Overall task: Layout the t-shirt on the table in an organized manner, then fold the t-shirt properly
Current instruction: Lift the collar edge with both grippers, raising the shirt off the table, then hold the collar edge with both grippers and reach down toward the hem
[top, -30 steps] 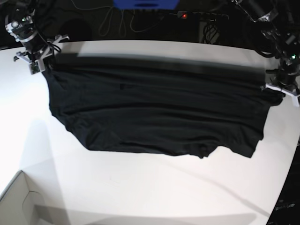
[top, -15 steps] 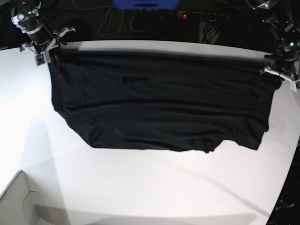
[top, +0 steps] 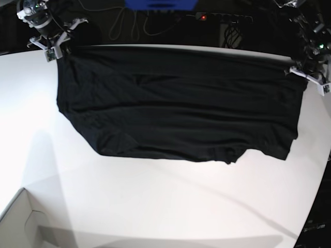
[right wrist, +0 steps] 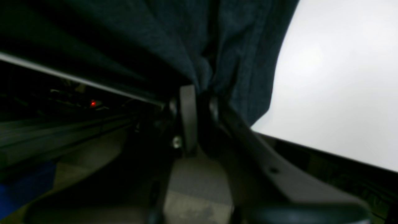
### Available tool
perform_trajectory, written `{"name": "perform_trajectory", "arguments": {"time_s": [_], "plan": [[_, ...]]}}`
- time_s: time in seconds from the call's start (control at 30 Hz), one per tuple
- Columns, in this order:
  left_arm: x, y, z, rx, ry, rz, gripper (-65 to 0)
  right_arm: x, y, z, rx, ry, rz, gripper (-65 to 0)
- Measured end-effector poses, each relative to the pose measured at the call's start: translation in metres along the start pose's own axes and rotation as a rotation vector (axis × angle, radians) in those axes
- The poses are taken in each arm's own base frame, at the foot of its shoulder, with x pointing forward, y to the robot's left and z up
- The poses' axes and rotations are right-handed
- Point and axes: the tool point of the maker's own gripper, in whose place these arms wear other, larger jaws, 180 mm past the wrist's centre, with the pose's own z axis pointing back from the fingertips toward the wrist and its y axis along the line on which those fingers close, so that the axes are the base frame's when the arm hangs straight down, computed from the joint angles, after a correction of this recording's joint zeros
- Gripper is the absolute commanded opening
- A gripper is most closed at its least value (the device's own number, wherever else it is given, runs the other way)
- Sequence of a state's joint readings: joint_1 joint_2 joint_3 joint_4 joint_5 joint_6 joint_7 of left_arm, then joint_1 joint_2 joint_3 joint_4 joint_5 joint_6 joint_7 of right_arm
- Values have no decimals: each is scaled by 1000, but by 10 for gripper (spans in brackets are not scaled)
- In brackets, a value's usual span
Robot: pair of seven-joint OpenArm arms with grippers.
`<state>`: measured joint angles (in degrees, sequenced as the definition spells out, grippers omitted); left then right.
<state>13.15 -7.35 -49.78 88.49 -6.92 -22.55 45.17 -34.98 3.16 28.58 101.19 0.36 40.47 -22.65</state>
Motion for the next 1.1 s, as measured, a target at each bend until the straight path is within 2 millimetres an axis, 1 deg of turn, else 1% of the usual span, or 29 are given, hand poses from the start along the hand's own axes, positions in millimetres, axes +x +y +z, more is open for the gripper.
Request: {"name": "perform_trajectory", "arguments": {"time_s": [0.07,0.17,0.23,0.3,0.4,0.47,0.5,0.6,0.73,0.77,0.83,0.93,0.97,1.03,1.1], "plan": [[-3,1,0,2,19,-2,-622,0,0,0,-1,1,-1,-470],[-3,2,0,2,24,-3,-524,-1,-3,1,-9,2,-3,-394],[-4,1,0,2,26,-2,-451,-1,-3,1,-10,2,-3,-369],[-5,3,1,8,29,-4,-379,-1,-9,3,-26,0,-9,-353],[-5,6,5,13,24,-8,-316,-1,-17,6,-65,-8,-41,-346],[-5,6,8,19,23,-13,-311,3,-21,11,-91,-20,-52,-329],[-1,6,10,22,13,-19,-311,8,-26,14,-111,-35,-54,-317],[16,6,17,30,-37,-29,-311,23,-38,21,-165,-85,-67,-290],[35,13,26,61,-106,19,-311,37,-53,21,-213,-125,-85,-285],[41,14,25,67,-118,32,-311,40,-59,22,-231,-137,-91,-285],[64,10,23,64,-164,53,-309,50,-70,22,-263,-162,-109,-285],[101,-4,17,21,-255,91,-308,71,-78,18,-285,-220,-122,-285],[106,-8,13,6,-261,108,-308,78,-79,17,-286,-242,-123,-285],[112,-13,-3,-10,-244,165,-308,91,-81,14,-288,-272,-125,-285],[118,-21,-19,-38,-233,210,-308,97,-82,9,-282,-287,-133,-285]]}}
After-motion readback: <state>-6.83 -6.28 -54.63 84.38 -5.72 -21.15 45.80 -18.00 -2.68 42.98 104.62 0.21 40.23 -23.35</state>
